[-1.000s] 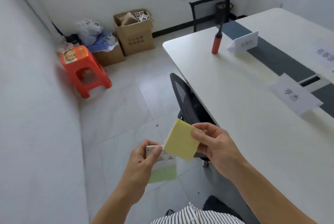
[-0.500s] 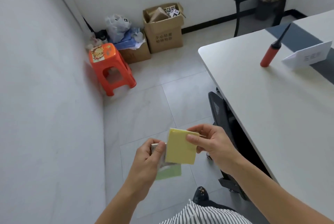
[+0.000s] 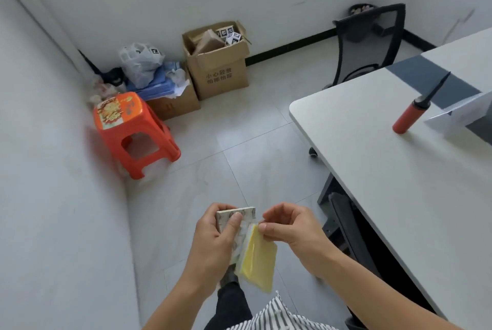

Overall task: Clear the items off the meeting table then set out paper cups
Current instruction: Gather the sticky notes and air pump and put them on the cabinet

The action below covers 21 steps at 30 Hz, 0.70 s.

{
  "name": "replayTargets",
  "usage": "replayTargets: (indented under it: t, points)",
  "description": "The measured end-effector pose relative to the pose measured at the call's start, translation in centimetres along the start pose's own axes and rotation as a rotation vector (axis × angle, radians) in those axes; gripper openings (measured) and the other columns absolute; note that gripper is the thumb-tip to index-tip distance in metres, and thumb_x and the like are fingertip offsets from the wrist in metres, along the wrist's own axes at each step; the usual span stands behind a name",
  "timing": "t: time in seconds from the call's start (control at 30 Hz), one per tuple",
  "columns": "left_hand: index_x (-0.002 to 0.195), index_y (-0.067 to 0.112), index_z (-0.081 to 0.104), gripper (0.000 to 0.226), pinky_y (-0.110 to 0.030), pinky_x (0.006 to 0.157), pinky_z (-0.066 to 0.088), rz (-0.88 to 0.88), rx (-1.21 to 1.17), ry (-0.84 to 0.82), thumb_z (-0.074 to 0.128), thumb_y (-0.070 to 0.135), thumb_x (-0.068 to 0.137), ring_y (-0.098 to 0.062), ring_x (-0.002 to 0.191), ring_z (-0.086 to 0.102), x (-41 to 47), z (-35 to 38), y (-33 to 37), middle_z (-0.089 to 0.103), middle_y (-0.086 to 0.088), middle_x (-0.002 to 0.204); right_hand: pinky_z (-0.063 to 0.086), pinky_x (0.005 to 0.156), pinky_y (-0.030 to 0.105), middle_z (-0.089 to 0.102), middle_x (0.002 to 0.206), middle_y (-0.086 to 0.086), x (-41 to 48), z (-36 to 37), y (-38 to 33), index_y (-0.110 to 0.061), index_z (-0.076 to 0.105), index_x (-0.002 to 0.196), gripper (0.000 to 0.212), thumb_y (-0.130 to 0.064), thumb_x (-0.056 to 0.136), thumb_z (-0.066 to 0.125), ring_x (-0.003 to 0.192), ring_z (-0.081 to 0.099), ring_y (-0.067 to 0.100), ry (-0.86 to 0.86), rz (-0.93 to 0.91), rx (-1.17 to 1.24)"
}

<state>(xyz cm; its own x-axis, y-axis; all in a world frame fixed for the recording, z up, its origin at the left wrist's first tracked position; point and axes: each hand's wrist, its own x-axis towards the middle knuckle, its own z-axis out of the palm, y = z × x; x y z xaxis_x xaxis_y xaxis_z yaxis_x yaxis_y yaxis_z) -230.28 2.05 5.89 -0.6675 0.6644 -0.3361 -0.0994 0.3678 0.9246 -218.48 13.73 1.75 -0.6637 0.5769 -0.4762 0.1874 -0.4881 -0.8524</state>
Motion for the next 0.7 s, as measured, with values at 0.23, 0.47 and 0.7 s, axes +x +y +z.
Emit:
replayTargets:
  t: [0.23,0.47,0.7]
  points:
    - [0.085,0.008,0.061,0.004,-0.027,0.049,0.048,-0.161,0.146,-0.159,0.062,0.007,0.089,-0.013,0.051,0.06,11.1,-4.2,-1.5,0.065,-0.011,0.069,0.059,0.065,0.029,0.068,0.082,0.019,7.1,4.2,0.2,0.003,0.065,0.087,0.016,0.014,0.077,0.069,0.067,0.069,0.023,0.114,0.294,0.103]
    - [0.09,0.004,0.06,0.005,-0.019,0.045,0.045,-0.23,0.26,-0.426,0.059,0.009,0.091,-0.011,0.051,0.058,19.3,-3.9,-0.2,0.063,-0.008,0.069,0.041,0.073,0.042,0.072,0.081,0.012,11.1,4.3,-2.0,-0.011,0.078,0.09,0.031,-0.01,0.061,0.066,0.073,0.06,0.026,0.066,0.363,-0.066]
    - [0.09,0.007,0.064,0.005,-0.023,0.05,0.049,-0.242,0.248,-0.441,0.062,0.011,0.09,-0.009,0.055,0.062,28.2,0.2,3.1,0.067,-0.006,0.07,0.044,0.06,0.021,0.069,0.084,0.002,17.0,-1.7,-6.0,-0.01,0.074,0.096,0.023,-0.003,0.074,0.077,0.074,0.06,0.011,0.11,0.261,0.054]
